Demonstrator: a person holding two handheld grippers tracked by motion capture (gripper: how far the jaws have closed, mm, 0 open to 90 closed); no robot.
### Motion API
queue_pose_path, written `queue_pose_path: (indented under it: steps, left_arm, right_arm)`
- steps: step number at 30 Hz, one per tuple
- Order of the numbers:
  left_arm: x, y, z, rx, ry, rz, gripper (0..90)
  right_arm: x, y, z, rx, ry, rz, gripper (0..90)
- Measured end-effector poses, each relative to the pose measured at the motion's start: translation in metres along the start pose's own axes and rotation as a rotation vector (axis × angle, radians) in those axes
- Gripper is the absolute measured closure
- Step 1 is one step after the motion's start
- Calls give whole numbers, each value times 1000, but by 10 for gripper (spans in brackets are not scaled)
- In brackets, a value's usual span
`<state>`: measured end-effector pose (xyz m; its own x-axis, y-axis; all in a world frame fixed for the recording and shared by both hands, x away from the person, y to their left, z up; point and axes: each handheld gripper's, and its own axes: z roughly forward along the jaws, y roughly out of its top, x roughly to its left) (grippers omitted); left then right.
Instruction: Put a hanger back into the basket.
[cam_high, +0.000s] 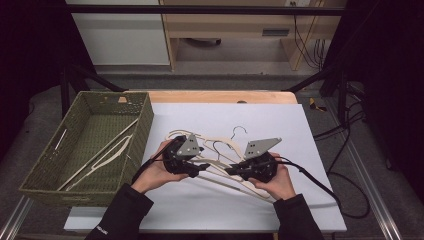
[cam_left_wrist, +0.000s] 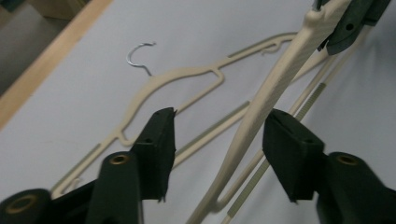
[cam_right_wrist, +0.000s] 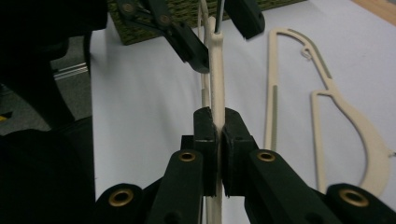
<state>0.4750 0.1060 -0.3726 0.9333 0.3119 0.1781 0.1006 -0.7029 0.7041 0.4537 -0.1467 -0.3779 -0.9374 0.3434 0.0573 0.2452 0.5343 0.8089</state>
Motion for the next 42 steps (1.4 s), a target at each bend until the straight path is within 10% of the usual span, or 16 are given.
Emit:
queue_pose_path:
  steps: [5,17,29,42]
  left_arm:
    - [-5,1,1,44,-76,15,724]
    - [-30,0,-8,5,-100,12,850]
    - [-30,17,-44,-102,75,-104,858]
    - [-11,41,-132,-238,224,-103,857]
  right_arm:
    - [5,0,2,16,14,-34,871]
    - [8,0,-7,-4,-118,-28,672]
    - [6,-13,-51,-151,-273,74,239]
    - [-7,-50,-68,-192,-396,203,101]
